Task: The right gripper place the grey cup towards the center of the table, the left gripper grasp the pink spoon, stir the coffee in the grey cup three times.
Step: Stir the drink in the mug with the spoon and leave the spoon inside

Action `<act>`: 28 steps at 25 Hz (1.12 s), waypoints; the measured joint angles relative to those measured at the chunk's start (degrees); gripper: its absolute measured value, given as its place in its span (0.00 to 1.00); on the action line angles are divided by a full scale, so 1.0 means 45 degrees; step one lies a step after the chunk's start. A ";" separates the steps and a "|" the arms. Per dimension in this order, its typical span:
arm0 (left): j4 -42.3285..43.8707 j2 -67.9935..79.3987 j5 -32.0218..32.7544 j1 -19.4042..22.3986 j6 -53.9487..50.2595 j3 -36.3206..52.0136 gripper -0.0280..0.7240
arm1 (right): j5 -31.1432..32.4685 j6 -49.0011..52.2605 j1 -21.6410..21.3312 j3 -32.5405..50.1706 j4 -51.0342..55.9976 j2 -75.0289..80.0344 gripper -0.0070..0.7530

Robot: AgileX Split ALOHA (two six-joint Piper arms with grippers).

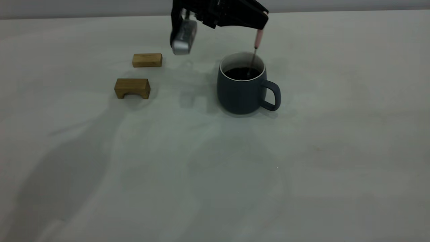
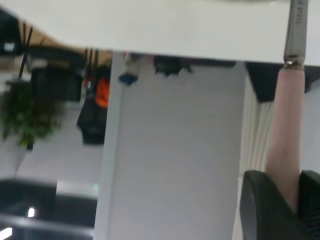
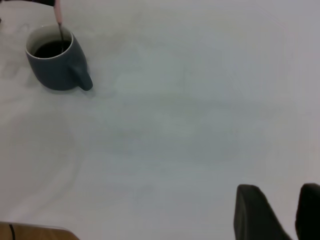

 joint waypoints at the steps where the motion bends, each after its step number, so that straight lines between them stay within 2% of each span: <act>1: -0.0001 0.0062 0.0115 -0.0030 -0.0227 0.0000 0.27 | 0.0000 0.0000 0.0000 0.0000 0.0000 0.0000 0.33; 4: 0.0501 0.0091 0.0458 -0.0081 -0.1642 -0.0158 0.27 | 0.0000 0.0000 0.0000 0.0000 0.0000 0.0000 0.33; 8: 0.2572 0.0101 0.0593 -0.0081 -0.3582 -0.1053 0.27 | 0.0000 0.0000 0.0000 0.0000 0.0000 0.0000 0.33; 12: 0.4155 0.0101 0.0608 -0.0081 -0.3711 -0.2159 0.27 | 0.0000 0.0000 0.0000 0.0000 0.0000 0.0000 0.33; 17: 0.3963 0.0191 0.0518 -0.0092 -0.1975 -0.2396 0.27 | 0.0000 0.0000 0.0000 0.0000 0.0000 0.0000 0.33; 21: 0.2981 0.0525 0.0680 -0.0279 -0.0853 -0.2406 0.27 | 0.0000 0.0000 0.0000 0.0000 0.0000 0.0000 0.33; 28: 0.2857 0.0715 0.0914 -0.0586 -0.1357 -0.2406 0.27 | 0.0000 0.0000 0.0000 0.0000 0.0000 0.0000 0.33</act>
